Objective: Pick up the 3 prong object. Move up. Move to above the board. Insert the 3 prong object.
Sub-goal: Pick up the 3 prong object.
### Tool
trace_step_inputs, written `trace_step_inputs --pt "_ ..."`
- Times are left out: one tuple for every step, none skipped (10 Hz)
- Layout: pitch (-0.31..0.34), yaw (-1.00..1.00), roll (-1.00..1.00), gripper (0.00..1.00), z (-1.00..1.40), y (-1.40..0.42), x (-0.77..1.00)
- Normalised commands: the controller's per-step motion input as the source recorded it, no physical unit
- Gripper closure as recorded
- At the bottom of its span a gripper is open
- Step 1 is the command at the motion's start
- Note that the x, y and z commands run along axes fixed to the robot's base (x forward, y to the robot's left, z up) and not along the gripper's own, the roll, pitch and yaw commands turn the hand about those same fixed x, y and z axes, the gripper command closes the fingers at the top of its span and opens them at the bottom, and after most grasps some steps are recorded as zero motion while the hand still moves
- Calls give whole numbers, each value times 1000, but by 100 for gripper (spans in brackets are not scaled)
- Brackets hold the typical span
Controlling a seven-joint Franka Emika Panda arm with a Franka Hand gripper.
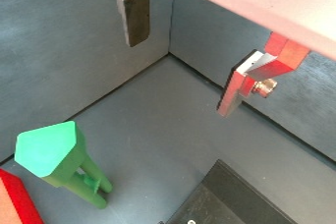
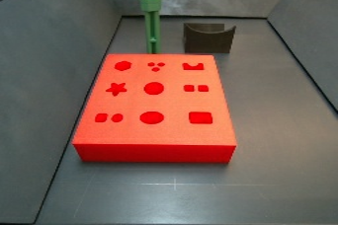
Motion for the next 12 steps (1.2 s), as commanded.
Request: trace_step_inputs --pt "0 0 0 0 0 -29 0" --pt "0 3 0 0 0 -263 -89" --pt "0 346 93 0 406 -631 29" --pt "-9 634 0 0 449 -469 66" --pt "0 794 0 0 311 -314 20" --pt "0 914 0 0 31 -214 0" --pt "0 994 -51 0 -197 -97 0" --pt "51 1000 -40 0 -386 -23 0" --pt "67 1000 -27 0 -460 -20 0" --pt "77 1000 -31 0 -480 -17 0" --pt "76 1000 -14 0 -494 -34 0" --pt "0 1000 0 0 -283 -143 -23"
